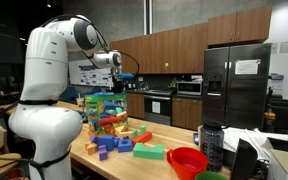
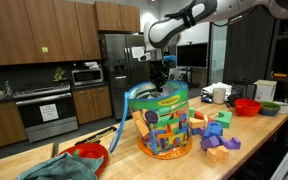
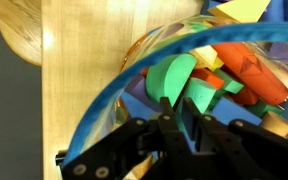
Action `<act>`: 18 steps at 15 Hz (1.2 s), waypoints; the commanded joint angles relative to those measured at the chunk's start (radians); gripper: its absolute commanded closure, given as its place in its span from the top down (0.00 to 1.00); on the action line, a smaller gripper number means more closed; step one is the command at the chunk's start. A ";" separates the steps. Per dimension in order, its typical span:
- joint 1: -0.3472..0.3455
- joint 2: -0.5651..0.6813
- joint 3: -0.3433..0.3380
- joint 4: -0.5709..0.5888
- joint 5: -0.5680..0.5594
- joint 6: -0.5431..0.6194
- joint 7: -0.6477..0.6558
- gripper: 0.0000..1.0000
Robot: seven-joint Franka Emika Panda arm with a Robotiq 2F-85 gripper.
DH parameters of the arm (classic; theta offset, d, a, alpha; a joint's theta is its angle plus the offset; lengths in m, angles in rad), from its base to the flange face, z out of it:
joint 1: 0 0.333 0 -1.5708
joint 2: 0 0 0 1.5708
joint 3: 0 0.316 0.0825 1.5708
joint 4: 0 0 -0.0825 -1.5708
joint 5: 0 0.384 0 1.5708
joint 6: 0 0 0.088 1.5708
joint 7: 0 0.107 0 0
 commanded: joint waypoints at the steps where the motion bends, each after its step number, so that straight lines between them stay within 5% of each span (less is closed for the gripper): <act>1: 0.000 0.001 0.001 0.014 0.000 -0.015 0.001 0.26; 2: 0.000 0.001 0.001 0.021 0.000 -0.021 0.000 0.33; 3: 0.000 0.001 0.000 0.023 0.000 -0.024 0.000 0.63; 5: 0.001 0.001 0.001 0.020 0.000 -0.024 0.002 0.65; 10: 0.006 0.009 0.009 0.022 0.028 -0.019 0.015 0.95; 18: 0.018 0.024 0.039 0.012 0.142 0.029 0.016 1.00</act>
